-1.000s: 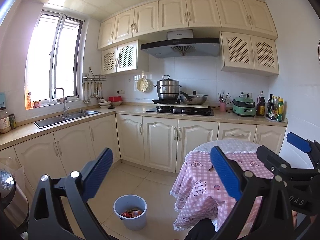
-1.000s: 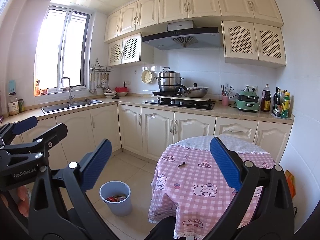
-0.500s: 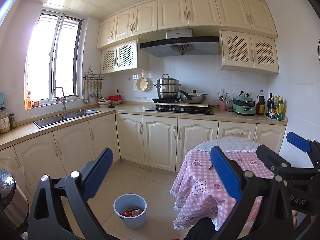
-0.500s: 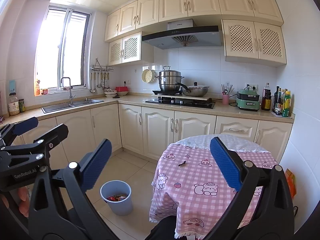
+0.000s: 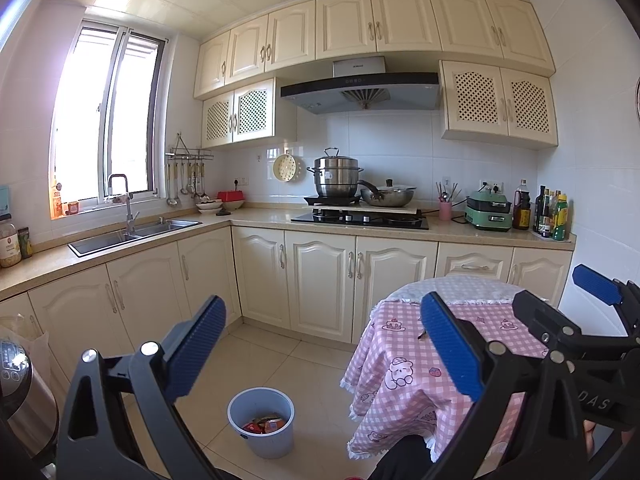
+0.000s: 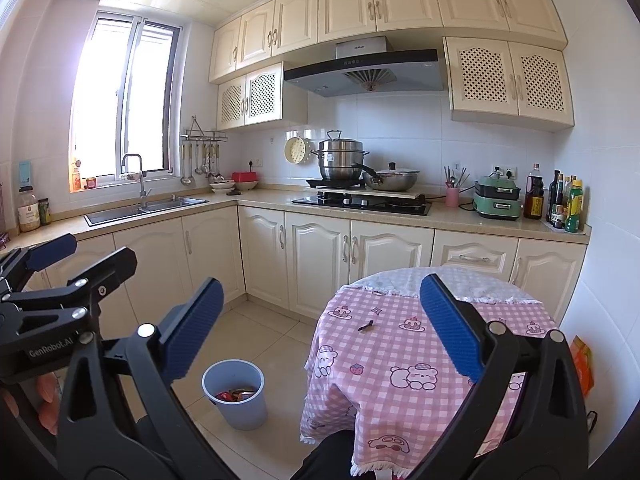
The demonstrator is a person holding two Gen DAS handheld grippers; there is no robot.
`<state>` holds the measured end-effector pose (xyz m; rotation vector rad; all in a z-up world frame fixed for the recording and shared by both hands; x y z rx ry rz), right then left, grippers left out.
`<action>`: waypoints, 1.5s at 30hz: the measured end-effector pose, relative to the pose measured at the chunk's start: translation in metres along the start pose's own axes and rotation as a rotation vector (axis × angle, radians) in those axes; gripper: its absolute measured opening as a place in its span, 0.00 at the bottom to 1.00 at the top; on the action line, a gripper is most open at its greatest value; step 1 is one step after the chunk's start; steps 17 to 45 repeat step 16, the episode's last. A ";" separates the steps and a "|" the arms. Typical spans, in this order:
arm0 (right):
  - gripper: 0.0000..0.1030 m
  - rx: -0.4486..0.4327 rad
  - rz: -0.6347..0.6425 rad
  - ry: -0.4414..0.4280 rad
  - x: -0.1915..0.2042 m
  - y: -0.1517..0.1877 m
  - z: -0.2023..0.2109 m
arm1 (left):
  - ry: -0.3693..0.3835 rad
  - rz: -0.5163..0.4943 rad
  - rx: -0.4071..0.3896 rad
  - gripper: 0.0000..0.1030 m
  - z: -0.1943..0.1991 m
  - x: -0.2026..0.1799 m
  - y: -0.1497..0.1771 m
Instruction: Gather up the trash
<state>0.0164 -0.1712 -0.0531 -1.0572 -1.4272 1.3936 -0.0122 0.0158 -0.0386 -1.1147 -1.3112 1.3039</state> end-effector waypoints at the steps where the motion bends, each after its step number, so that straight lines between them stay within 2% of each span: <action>1: 0.94 -0.001 -0.001 -0.001 0.000 0.000 0.000 | 0.000 0.000 0.000 0.93 0.000 0.000 0.000; 45: 0.94 0.018 -0.008 -0.009 0.008 0.006 -0.007 | -0.017 -0.012 0.014 0.93 -0.006 -0.001 0.004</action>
Point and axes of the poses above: each gripper's, at about its wrist camera, not at the fingertips, and z roughly against the way its jaws point, x to its left, y to its underside, the point moved 4 cm from there along -z, roughly the way its jaws point, and after that the axes turned 11 degrees about -x, right-handed, at the moved point
